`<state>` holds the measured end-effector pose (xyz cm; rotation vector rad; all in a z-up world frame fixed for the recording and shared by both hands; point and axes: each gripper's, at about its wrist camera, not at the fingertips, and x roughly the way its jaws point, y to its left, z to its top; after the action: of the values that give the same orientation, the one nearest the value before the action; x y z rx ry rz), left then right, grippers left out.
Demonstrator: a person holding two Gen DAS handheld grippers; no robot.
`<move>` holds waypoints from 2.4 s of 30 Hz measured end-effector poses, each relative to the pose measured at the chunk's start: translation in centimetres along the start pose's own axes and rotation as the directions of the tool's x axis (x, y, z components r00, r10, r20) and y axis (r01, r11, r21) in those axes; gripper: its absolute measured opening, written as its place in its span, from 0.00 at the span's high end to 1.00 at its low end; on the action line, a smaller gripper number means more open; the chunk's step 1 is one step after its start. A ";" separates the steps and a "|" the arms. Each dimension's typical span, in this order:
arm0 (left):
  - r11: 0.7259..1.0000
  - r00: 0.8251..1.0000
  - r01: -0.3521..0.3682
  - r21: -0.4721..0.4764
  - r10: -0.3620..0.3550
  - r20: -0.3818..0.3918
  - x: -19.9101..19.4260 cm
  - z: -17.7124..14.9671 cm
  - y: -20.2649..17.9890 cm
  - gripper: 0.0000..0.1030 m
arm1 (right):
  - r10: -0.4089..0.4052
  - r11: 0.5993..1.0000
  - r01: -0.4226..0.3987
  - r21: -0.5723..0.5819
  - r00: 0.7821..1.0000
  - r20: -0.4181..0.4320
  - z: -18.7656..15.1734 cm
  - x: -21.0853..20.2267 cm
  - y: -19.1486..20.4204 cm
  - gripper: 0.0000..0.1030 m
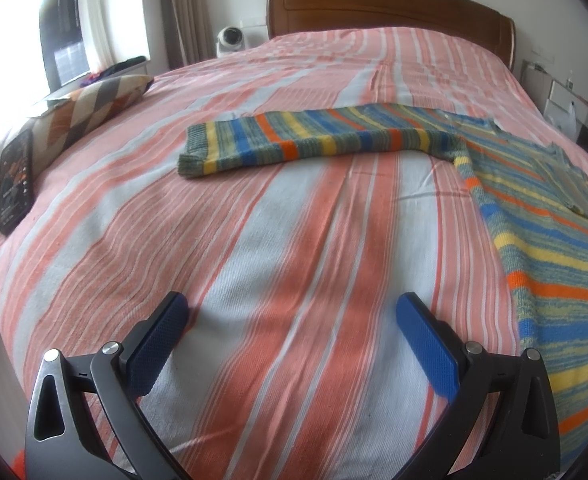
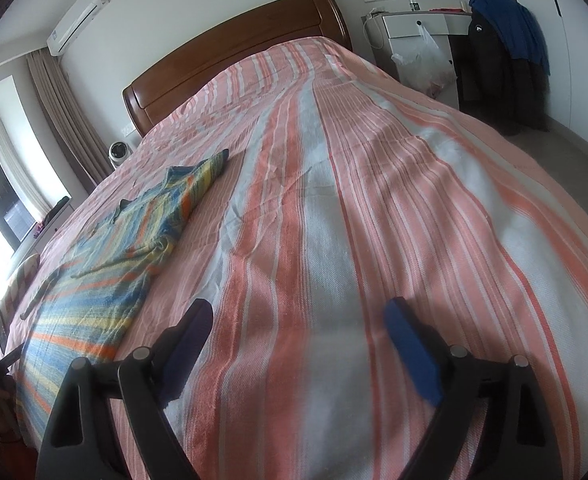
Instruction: Fold small clothes
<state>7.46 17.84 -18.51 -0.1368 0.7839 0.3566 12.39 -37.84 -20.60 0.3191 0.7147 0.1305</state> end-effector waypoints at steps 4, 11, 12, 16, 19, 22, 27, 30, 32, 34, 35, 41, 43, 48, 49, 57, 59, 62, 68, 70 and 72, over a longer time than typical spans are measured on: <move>1.000 1.000 0.000 0.000 0.000 0.000 0.0 0.0 0.0 0.00 | 0.000 1.000 0.000 0.000 1.000 0.000 0.0 0.0 0.0 0.15; 1.000 1.000 0.000 0.001 0.000 0.000 0.0 0.0 0.0 0.00 | 0.000 1.000 0.000 0.000 1.000 0.000 0.0 0.0 0.0 0.15; 1.000 1.000 0.000 0.001 0.000 0.000 0.0 0.0 0.0 0.00 | 0.000 1.000 0.000 0.000 1.000 0.000 0.0 0.0 0.0 0.15; 1.000 1.000 0.000 0.002 0.000 -0.001 0.0 0.0 -0.1 0.00 | 0.000 1.000 0.000 0.000 1.000 0.001 0.0 0.0 0.0 0.15; 1.000 1.000 0.006 0.001 -0.006 -0.011 0.0 0.0 -0.1 0.00 | 0.000 1.000 0.000 0.000 1.000 0.001 0.0 0.0 0.0 0.15; 1.000 1.000 0.012 0.000 -0.012 -0.018 0.0 0.1 0.1 0.00 | 0.000 1.000 0.000 -0.001 1.000 0.001 0.0 0.0 0.0 0.15; 1.000 1.000 0.013 0.001 -0.013 -0.022 0.0 0.1 0.1 0.00 | 0.000 1.000 0.000 -0.001 1.000 0.001 0.0 0.0 0.0 0.15; 1.000 0.999 0.019 0.008 -0.019 -0.036 -0.1 0.2 0.1 0.00 | 0.000 1.000 0.000 -0.001 1.000 0.001 0.0 0.0 0.0 0.15; 0.999 0.998 0.033 0.014 -0.032 -0.063 -0.4 0.5 0.0 0.01 | 0.001 1.000 -0.001 -0.001 1.000 0.001 0.0 0.0 0.0 0.15; 0.996 0.992 0.086 0.031 -0.083 -0.097 -1.4 0.9 -0.1 0.01 | 0.000 1.000 0.000 -0.001 1.000 0.001 0.0 0.0 0.0 0.15; 0.993 0.990 0.110 0.042 -0.105 -0.099 -1.8 1.2 -0.2 0.01 | 0.000 1.000 0.000 -0.001 1.000 0.001 0.0 0.0 0.0 0.15; 0.969 0.969 0.235 -0.081 -0.241 -0.063 -3.8 7.3 5.1 0.01 | 0.001 1.000 -0.001 -0.001 1.000 0.002 0.0 0.0 0.0 0.15; 0.955 0.962 0.236 -0.179 -0.256 -0.095 -2.0 9.3 8.3 0.01 | 0.002 1.000 -0.002 -0.001 1.000 0.004 -0.1 0.0 -0.1 0.15; 0.942 0.952 0.155 -0.297 -0.223 -0.211 4.1 12.2 12.2 0.10 | 0.002 1.000 -0.002 -0.002 1.000 0.006 0.0 -0.1 0.0 0.15; 0.942 0.945 0.156 -0.297 -0.230 -0.233 5.1 12.5 12.1 0.19 | 0.000 1.000 0.000 -0.003 1.000 0.006 0.0 -0.1 0.1 0.15; 0.977 0.932 0.035 -0.208 -0.108 -0.347 9.7 13.4 8.1 0.98 | -0.013 1.000 0.013 -0.012 1.000 0.002 0.2 -0.1 0.5 0.15; 0.985 0.951 0.009 -0.170 -0.061 -0.304 8.1 14.5 6.9 0.98 | -0.012 1.000 0.012 -0.012 1.000 0.002 0.2 -0.1 0.5 0.15; 0.998 0.985 0.051 -0.029 -0.055 -0.165 3.2 17.5 2.5 0.99 | -0.008 1.000 0.008 -0.009 1.000 0.007 0.2 -0.1 0.6 0.15; 0.927 0.963 0.259 0.271 -0.268 -0.005 -6.1 20.7 -12.4 0.98 | -0.012 1.000 0.012 -0.013 1.000 0.012 0.1 0.2 0.6 0.15; 0.884 0.942 0.323 0.337 -0.336 -0.022 -7.1 19.8 -17.8 0.98 | -0.013 1.000 0.013 -0.014 1.000 0.012 0.1 0.2 0.6 0.15; 0.848 0.924 0.374 0.375 -0.375 -0.074 -6.4 18.5 -21.8 0.91 | -0.014 1.000 0.014 -0.015 1.000 0.011 0.1 0.3 0.7 0.15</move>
<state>23.55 0.47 -1.23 0.0805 0.7909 -0.1734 12.66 -37.18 -20.45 0.2998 0.7050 0.1205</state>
